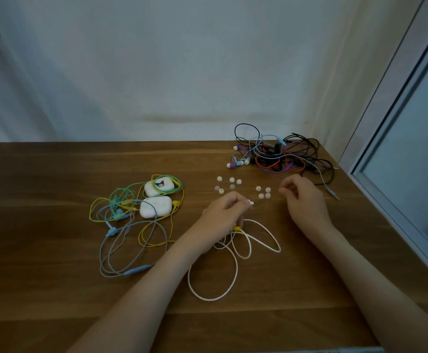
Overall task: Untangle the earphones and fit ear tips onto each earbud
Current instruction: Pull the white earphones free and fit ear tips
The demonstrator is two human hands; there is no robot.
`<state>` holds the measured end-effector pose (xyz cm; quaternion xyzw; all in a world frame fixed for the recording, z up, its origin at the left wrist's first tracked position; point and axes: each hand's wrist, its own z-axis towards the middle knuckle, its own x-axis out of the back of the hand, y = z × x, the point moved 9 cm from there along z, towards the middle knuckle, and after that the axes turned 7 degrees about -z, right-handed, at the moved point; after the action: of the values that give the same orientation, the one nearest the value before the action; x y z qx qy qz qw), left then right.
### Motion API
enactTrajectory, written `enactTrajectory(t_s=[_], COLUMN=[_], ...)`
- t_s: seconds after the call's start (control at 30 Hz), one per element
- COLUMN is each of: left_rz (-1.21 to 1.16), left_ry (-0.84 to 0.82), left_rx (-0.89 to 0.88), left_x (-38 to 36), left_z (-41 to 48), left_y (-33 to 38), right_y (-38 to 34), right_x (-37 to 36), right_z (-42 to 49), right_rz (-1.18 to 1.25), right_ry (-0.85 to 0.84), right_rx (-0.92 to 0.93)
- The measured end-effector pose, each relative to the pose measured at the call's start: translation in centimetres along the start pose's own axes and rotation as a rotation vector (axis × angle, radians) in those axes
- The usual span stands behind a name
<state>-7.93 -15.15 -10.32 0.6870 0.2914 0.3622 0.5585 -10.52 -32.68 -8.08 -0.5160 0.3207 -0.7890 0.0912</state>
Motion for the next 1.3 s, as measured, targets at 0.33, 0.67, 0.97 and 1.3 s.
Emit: enactTrajectory(t_s=[0.33,0.67,0.97,1.3], left_rz=[0.062,0.018,0.084,0.15], left_ry=[0.036,0.074,0.069,0.078], left_rx=[-0.121,-0.106,-0.132,-0.184], left_x=[0.0,0.4,0.4,0.2], left_z=[0.0,-0.2,-0.3,-0.4], left_y=[0.2,0.3,0.3,0.8], right_y=[-2.8,-2.3,-2.6,-2.4], right_x=[-4.4,-4.9,-5.1,-5.2], right_z=[-4.2,-4.4,-4.2,-4.2], right_rz=[0.878,1.007,0.931,0.828], right_ry=[-0.414,-0.46,-0.503,-0.479], right_rx=[-0.284,-0.345,-0.317,-0.346])
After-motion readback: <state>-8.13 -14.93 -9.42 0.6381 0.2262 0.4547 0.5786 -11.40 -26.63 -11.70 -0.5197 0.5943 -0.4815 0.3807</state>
